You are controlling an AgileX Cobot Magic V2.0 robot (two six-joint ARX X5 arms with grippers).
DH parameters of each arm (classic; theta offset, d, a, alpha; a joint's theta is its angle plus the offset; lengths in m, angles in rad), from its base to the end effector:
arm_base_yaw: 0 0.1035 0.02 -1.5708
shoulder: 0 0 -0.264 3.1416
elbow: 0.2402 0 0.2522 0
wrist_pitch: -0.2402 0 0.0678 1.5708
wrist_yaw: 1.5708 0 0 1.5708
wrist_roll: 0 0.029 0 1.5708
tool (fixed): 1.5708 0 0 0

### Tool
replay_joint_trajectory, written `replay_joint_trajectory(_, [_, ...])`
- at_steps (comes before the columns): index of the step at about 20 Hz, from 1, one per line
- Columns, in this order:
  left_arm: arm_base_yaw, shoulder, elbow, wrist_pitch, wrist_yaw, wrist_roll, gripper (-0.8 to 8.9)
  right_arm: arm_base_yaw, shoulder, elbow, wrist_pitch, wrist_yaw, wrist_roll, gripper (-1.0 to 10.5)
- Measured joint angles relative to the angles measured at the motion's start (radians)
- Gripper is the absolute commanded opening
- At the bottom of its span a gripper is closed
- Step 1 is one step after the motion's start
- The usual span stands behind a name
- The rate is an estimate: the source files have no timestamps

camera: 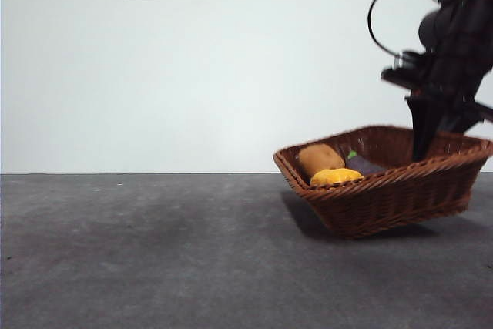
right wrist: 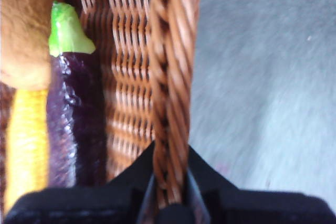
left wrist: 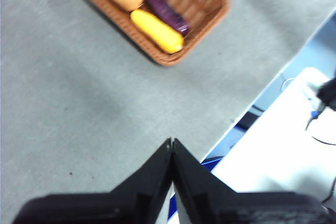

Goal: Help me put the vegetables on the table into the basket

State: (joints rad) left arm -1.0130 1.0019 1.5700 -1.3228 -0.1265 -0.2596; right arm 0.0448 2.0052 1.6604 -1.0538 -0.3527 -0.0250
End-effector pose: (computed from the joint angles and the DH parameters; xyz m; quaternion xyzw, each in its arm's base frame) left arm 0.0679 -0.1019 0.4421 0.0884 0.3592 -0.3552 0.8585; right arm 0.3974 0.0278 0.2230 0.0893 0.6341 0.1590 0.7514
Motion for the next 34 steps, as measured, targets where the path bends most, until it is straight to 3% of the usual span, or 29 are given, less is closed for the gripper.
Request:
replay_joint_trajectory(6, [-0.017, -0.102, -0.014, 0.000, 0.007, -0.059, -0.08, -0.015, 0.104, 0.000, 0.029, -0.025, -0.021, 0.1])
replay_joint_trajectory(7, [-0.018, -0.119, -0.019, 0.000, 0.014, -0.075, -0.08, -0.016, 0.104, 0.002, 0.030, -0.026, -0.021, 0.6])
replay_joint_trajectory(10, [-0.018, -0.183, -0.044, -0.001, 0.033, -0.132, -0.08, -0.010, 0.106, 0.002, 0.033, 0.005, -0.024, 5.7])
replay_joint_trajectory(12, [-0.018, -0.232, -0.061, -0.001, 0.037, -0.164, -0.08, -0.010, 0.108, 0.002, 0.029, 0.019, -0.012, 6.6])
replay_joint_trajectory(16, [-0.019, -0.299, -0.097, -0.001, 0.055, -0.203, -0.08, -0.006, 0.040, 0.001, -0.019, 0.129, 0.030, 6.6])
replay_joint_trajectory(20, [-0.019, -0.339, -0.152, 0.000, 0.051, -0.205, -0.08, -0.007, -0.243, 0.001, -0.117, 0.156, 0.040, 6.2])
replay_joint_trajectory(21, [-0.019, -0.339, -0.165, -0.001, 0.051, -0.202, -0.08, -0.006, -0.325, 0.002, -0.138, 0.165, 0.040, 5.0])
replay_joint_trajectory(22, [-0.019, -0.338, -0.176, -0.001, 0.051, -0.196, -0.08, -0.006, -0.399, 0.001, -0.159, 0.171, 0.040, 2.8])
replay_joint_trajectory(23, [-0.019, -0.338, -0.185, -0.001, 0.051, -0.192, -0.08, -0.006, -0.489, 0.002, -0.189, 0.173, 0.040, -0.4])
replay_joint_trajectory(24, [-0.019, -0.335, -0.187, -0.001, 0.052, -0.189, -0.03, -0.006, -0.575, 0.002, -0.216, 0.173, 0.041, 0.2])
replay_joint_trajectory(29, [-0.019, -0.311, -0.187, -0.001, 0.085, -0.186, -0.03, -0.006, -0.970, 0.002, -0.248, 0.174, 0.073, 0.0])
replay_joint_trajectory(34, [-0.020, -0.267, -0.187, 0.000, 0.085, -0.186, -0.03, -0.006, -1.130, 0.002, -0.270, 0.174, 0.113, 0.0])
